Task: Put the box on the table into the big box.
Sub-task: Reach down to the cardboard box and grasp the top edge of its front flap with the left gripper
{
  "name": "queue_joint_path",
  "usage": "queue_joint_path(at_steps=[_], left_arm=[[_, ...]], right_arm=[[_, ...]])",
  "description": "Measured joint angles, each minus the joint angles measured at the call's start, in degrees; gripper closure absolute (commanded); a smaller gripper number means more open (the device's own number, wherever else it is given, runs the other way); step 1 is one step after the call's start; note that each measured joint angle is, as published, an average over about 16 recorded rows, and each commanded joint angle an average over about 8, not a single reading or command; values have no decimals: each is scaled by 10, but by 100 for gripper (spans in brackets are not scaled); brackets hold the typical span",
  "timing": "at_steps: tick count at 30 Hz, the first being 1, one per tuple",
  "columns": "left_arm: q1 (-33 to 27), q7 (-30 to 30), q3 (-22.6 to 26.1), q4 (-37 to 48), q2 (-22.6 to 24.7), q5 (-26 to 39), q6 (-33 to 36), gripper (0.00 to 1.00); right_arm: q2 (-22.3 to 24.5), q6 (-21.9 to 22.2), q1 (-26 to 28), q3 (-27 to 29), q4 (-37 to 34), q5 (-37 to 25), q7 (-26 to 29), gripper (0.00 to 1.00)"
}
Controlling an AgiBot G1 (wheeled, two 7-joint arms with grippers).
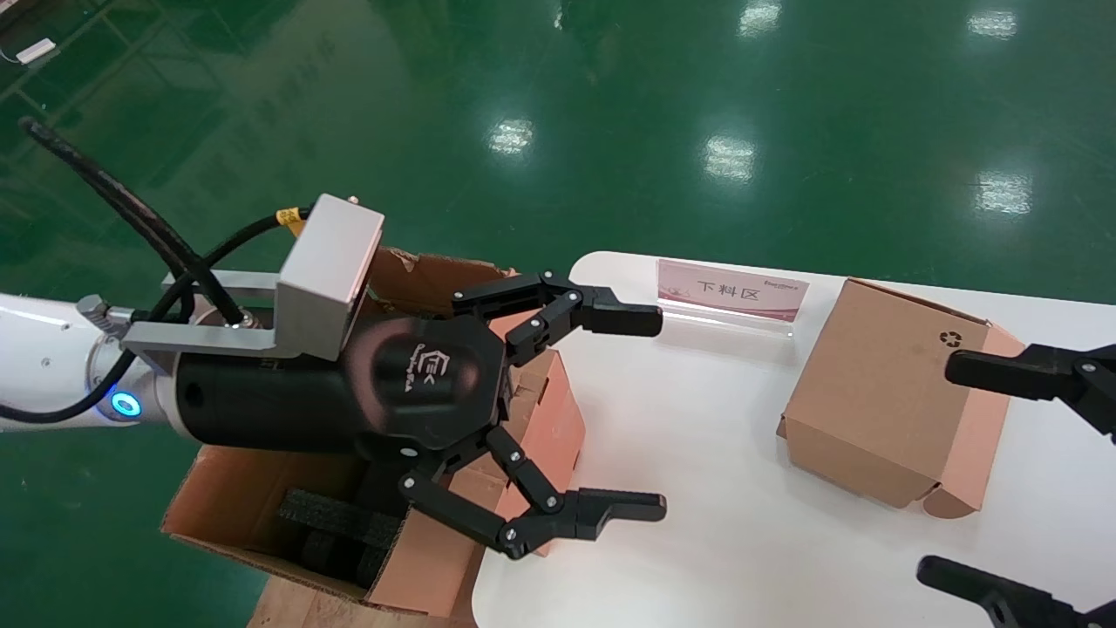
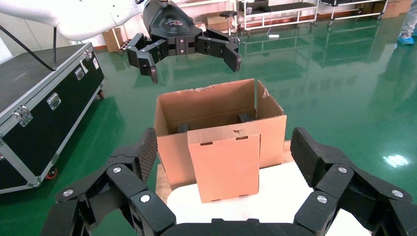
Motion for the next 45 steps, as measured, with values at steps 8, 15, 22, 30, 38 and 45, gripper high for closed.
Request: queue_joint_path(at_steps=[8,15,22,30,38,45], left_arm=[[0,0,0,0,0,0,0,0],[0,0,0,0,0,0,0,0],[0,0,0,0,0,0,0,0],[0,0,0,0,0,0,0,0],[0,0,0,0,0,0,0,0],[0,0,0,0,0,0,0,0]], right_arm=[[0,0,0,0,0,0,0,0],[0,0,0,0,0,0,0,0],[0,0,0,0,0,0,0,0],[0,0,0,0,0,0,0,0],[0,0,0,0,0,0,0,0],[0,0,0,0,0,0,0,0]])
